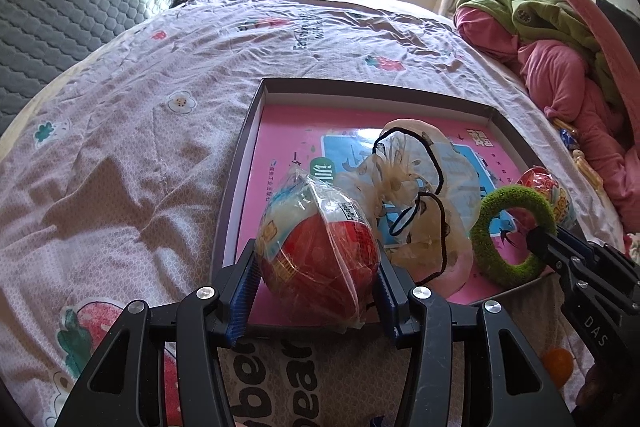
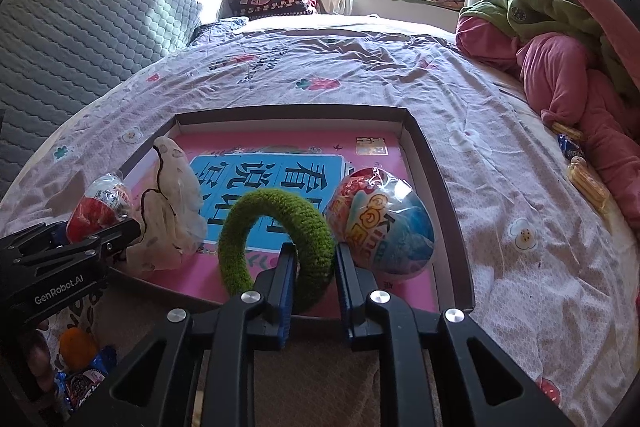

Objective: Organize objects
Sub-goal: 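Lower and open left gripper releasing wrapped egg while right gripper releases green ring, then withdraw both grippers from the tray toward the items on the bed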

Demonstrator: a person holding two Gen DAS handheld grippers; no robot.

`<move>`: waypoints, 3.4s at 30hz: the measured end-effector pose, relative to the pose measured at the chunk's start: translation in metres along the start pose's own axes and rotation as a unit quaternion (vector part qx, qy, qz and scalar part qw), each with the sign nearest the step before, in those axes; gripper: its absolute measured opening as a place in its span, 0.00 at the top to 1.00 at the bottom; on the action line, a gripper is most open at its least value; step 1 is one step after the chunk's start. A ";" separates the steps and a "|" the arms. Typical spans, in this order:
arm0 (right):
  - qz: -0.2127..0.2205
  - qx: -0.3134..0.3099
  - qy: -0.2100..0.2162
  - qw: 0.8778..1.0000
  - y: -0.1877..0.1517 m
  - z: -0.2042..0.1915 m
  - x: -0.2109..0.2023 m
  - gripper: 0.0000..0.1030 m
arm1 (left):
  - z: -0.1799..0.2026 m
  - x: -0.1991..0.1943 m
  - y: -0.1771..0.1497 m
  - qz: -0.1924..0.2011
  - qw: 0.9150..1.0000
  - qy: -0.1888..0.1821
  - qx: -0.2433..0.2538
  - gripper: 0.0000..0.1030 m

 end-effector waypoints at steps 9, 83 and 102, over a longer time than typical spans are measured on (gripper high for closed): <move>-0.007 0.005 0.003 1.000 -0.002 0.003 -0.001 0.76 | -0.002 -0.003 0.000 0.000 1.000 -0.001 -0.002 0.48; 0.083 -0.006 0.023 0.996 0.029 0.003 -0.067 0.41 | 0.017 -0.066 0.009 0.063 0.998 -0.020 0.023 0.47; 0.106 -0.018 0.030 0.994 0.030 0.001 -0.085 0.34 | 0.031 -0.095 0.003 0.086 0.995 -0.019 0.050 0.38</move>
Point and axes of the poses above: each gripper's, at about its wrist camera, not at the fingertips, and x roughly the way its jaws point, z to its right, y to its top, the point moved 9 cm from there along x, roughly the way its jaws point, and after that the axes turned 9 degrees about z, right-handed, at the moved point
